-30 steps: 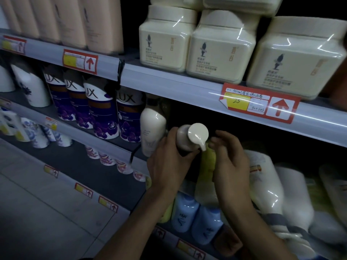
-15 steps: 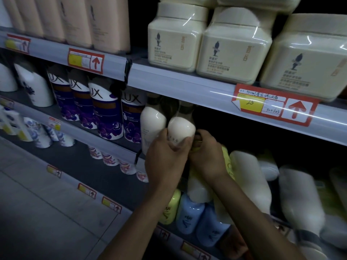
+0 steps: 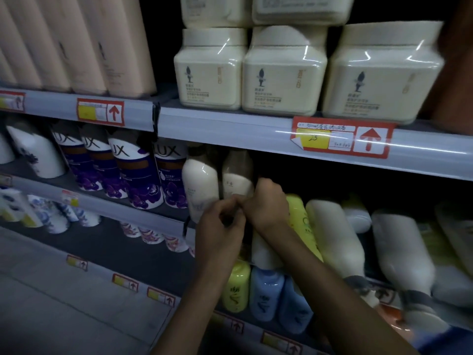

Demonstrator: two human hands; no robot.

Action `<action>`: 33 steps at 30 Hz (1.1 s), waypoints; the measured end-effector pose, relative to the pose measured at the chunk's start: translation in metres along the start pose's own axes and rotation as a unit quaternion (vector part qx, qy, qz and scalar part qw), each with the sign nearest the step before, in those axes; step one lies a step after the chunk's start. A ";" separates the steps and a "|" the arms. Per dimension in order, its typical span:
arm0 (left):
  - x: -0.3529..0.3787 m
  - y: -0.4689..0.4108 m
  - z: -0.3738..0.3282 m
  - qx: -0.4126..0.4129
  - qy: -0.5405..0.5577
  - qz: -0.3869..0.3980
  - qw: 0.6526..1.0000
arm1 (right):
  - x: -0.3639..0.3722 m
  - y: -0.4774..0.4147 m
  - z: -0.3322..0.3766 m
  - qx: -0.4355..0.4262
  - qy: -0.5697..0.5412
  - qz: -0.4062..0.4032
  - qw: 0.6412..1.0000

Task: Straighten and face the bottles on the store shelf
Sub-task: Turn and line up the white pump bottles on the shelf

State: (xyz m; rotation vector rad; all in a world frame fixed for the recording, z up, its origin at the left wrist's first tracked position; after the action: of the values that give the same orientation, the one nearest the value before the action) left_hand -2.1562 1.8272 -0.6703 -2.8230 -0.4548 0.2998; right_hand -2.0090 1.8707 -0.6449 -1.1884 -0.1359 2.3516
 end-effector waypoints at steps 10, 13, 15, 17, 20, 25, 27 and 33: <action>0.007 0.030 0.000 0.006 -0.015 0.046 0.999 | -0.077 0.038 -0.017 -0.099 -0.037 -0.069 0.992; 0.013 0.046 -0.008 0.041 -0.043 0.072 0.996 | -0.114 0.057 -0.052 -0.107 0.017 -0.069 0.992; 0.017 0.056 -0.016 0.070 -0.064 0.092 0.991 | -0.134 0.060 -0.076 -0.100 0.043 -0.055 0.993; 0.021 0.063 -0.025 0.106 -0.084 0.104 0.985 | -0.147 0.058 -0.094 -0.102 0.061 -0.040 0.992; 0.029 0.071 -0.040 0.170 -0.121 0.108 0.972 | -0.149 0.060 -0.109 -0.142 0.133 0.012 0.981; 0.053 0.091 -0.059 0.298 -0.212 0.155 0.918 | -0.136 0.077 -0.120 -0.206 0.232 0.121 0.943; 0.064 0.104 -0.057 0.359 -0.267 0.182 0.875 | -0.136 0.082 -0.118 -0.235 0.242 0.133 0.932; 0.073 0.116 -0.047 0.409 -0.316 0.198 0.833 | -0.127 0.092 -0.123 -0.286 0.291 0.130 0.904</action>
State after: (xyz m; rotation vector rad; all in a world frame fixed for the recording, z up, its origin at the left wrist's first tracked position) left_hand -2.0446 1.7341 -0.6712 -1.8746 0.1555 1.2031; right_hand -1.8855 1.7139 -0.6558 -2.2685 -0.5093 2.1051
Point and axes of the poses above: each hand's wrist, its own y-axis away from the middle knuckle, its own x-axis out of the palm, z = x × y, the point moved 9 cm from there along -y, towards the middle knuckle, and after that the axes turned 9 degrees about -z, right-handed, at the moved point
